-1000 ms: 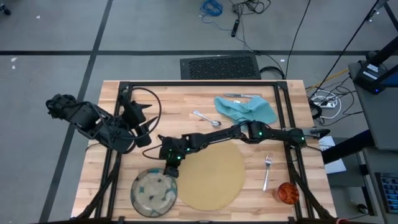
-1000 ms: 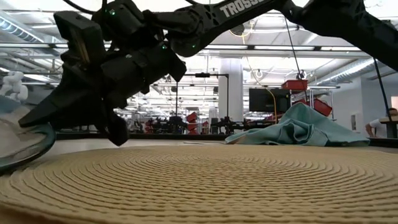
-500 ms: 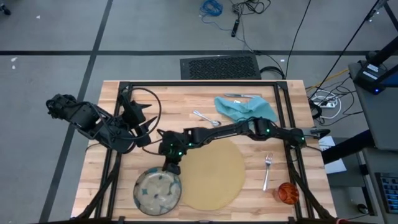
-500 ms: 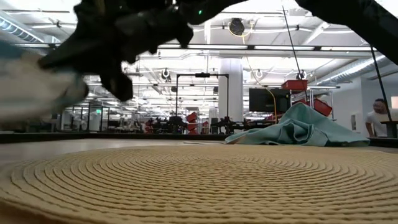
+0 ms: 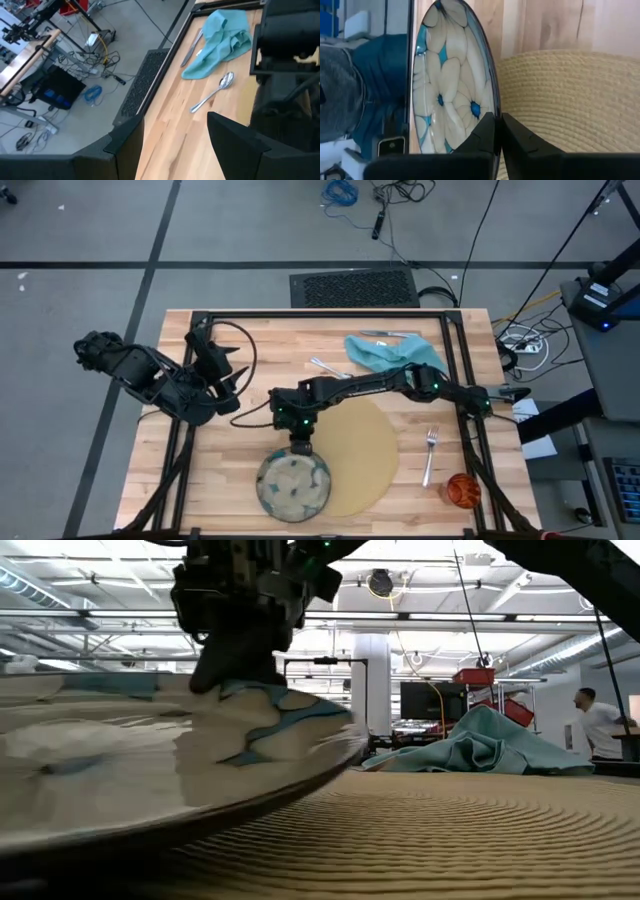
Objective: Set table place
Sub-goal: Put the blue floral-patterned plate on the brown mat
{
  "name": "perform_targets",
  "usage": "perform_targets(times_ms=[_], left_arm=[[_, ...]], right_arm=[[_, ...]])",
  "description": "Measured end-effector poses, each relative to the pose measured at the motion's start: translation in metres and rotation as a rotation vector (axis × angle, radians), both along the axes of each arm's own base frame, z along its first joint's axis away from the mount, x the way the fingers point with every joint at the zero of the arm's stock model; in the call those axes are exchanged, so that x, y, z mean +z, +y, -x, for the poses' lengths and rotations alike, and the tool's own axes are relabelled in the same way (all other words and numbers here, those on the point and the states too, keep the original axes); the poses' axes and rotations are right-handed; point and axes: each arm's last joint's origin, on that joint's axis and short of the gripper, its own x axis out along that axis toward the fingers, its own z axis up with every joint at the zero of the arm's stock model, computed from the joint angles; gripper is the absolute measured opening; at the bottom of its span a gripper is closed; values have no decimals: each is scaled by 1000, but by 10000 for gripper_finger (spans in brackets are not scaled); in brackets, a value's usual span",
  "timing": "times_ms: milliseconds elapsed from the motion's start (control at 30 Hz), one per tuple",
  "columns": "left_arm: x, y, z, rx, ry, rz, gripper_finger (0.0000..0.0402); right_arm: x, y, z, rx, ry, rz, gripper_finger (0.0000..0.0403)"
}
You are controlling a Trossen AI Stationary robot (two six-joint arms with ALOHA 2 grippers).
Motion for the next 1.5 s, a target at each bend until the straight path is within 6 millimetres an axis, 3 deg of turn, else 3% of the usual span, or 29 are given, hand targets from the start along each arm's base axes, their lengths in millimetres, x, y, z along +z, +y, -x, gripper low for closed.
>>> perform_targets(times_ms=[233,433,733,1133,1300,1500], left_arm=[[-6,-1,-1,-14,35,15,202],[-17,-3,0,-1,78,13,202],[-29,-8,0,-9,103,22,202],[-37,-10,-1,-3,121,16,202],[-37,-10,-1,-5,123,14,202],[-36,-10,-1,-3,120,9,202]], right_arm=[[23,-30,9,-20,-10,-14,0],[39,-42,27,27,50,-18,0],[26,-46,45,95,200,-2,0],[-18,-65,58,77,295,-7,0],[-19,-73,59,67,288,2,4],[-15,-80,60,36,292,16,38]])
